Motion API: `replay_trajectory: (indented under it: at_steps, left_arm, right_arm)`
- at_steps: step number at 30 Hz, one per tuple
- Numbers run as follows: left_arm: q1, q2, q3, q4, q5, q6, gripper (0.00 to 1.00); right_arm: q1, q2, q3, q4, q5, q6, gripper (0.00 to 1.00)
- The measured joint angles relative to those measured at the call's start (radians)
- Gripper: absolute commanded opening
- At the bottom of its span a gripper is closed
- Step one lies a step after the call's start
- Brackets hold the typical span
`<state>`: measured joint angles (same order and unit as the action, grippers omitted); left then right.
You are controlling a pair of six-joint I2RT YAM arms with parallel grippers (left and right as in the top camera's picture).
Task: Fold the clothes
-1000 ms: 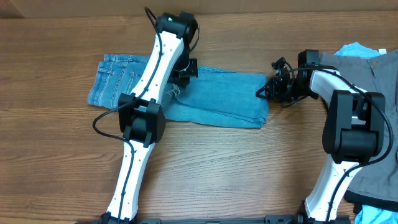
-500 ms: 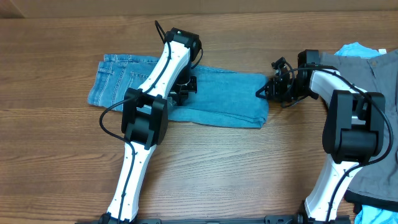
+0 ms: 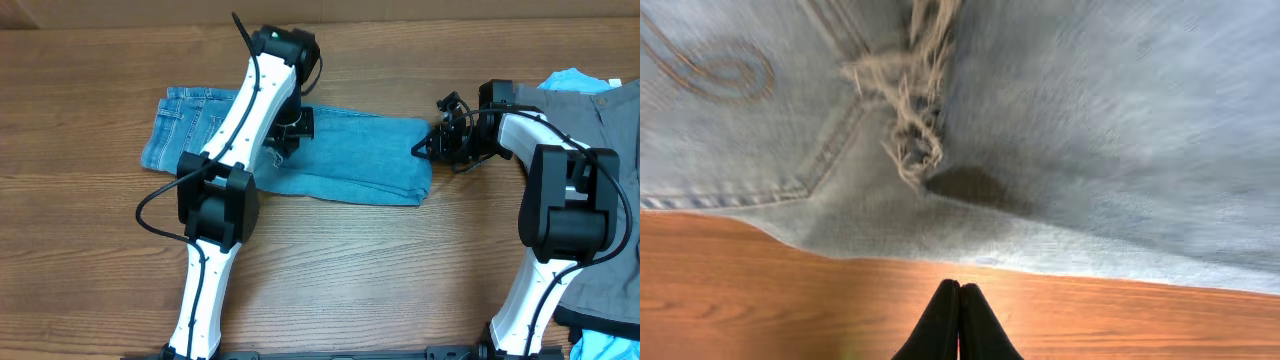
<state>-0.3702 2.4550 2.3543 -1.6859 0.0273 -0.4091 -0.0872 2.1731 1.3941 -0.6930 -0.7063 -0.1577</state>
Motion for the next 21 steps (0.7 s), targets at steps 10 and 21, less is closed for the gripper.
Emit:
replay_trajectory:
  at_steps: [10, 21]
  left_arm:
    - [-0.016, -0.002, -0.302, 0.187, 0.013, 0.0, 0.04]
    - [-0.016, -0.065, -0.311, 0.227, 0.014, 0.034, 0.08]
  right_arm:
    - [0.0, 0.0, 0.0, 0.002, 0.0, 0.0, 0.04]
    - [0.0, 0.0, 0.0, -0.002, -0.002, 0.012, 0.04]
